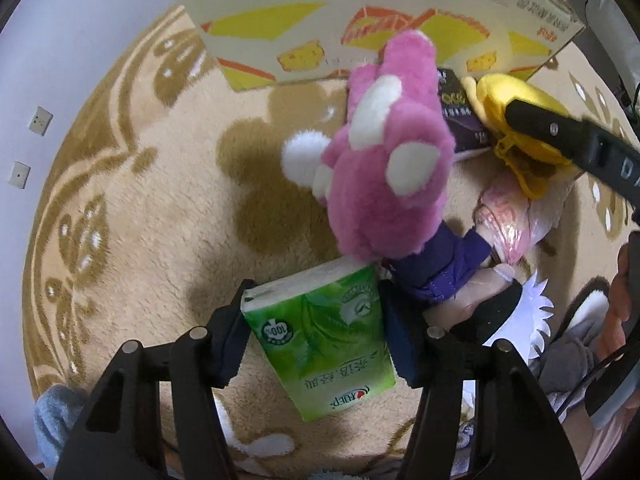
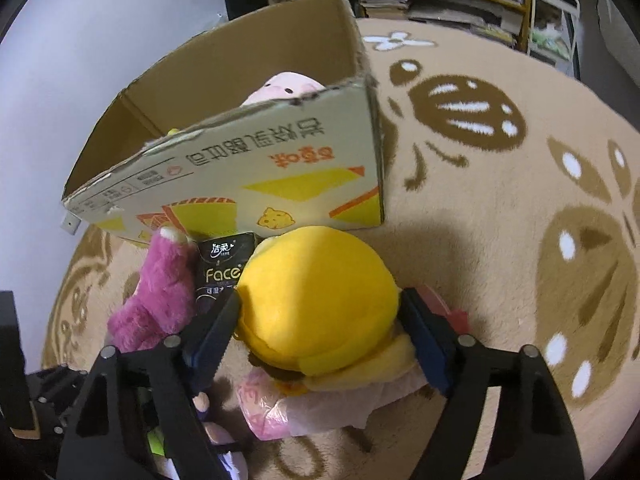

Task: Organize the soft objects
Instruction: 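Grasp the green tissue pack with left tool while right grasps yellow hat plush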

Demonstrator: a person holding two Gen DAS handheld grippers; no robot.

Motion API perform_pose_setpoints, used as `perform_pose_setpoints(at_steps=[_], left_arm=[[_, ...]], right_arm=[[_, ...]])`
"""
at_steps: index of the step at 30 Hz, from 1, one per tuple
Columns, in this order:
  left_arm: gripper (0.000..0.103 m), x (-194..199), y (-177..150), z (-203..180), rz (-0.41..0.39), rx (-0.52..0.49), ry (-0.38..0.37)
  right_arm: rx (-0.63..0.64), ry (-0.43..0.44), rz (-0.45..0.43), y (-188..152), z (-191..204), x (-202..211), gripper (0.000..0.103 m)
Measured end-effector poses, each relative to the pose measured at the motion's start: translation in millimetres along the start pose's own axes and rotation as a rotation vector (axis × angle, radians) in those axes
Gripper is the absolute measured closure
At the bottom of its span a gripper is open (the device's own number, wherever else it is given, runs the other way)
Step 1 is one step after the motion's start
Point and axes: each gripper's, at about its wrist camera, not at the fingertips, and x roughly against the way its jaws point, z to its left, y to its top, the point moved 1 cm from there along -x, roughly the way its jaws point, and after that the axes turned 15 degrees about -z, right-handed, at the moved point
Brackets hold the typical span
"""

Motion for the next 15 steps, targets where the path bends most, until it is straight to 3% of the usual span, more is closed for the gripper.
perform_pose_setpoints(at_steps=[1,2,5,11,15], left_arm=[[0.044,3,0,2,-0.011,0.006,0.005],[0.045,6,1,2,-0.018,0.011,0.002],[0.046,13,3,1,-0.044,0.0,-0.011],[0.046,31,8,1,-0.112,-0.006,0.026],[0.046,52,13,8,-0.171,0.039,0.038]], right_arm=[[0.009,-0.005,-0.008,-1,1,2,0.024],[0.014,-0.009,-0.011,-1,1,4,0.035],[0.008,-0.014,-0.025,-2,-2,13,0.045],[0.003,-0.001,-0.049,-2,-4,24,0.061],[0.031,0.0,-0.069,-2,5,31,0.065]])
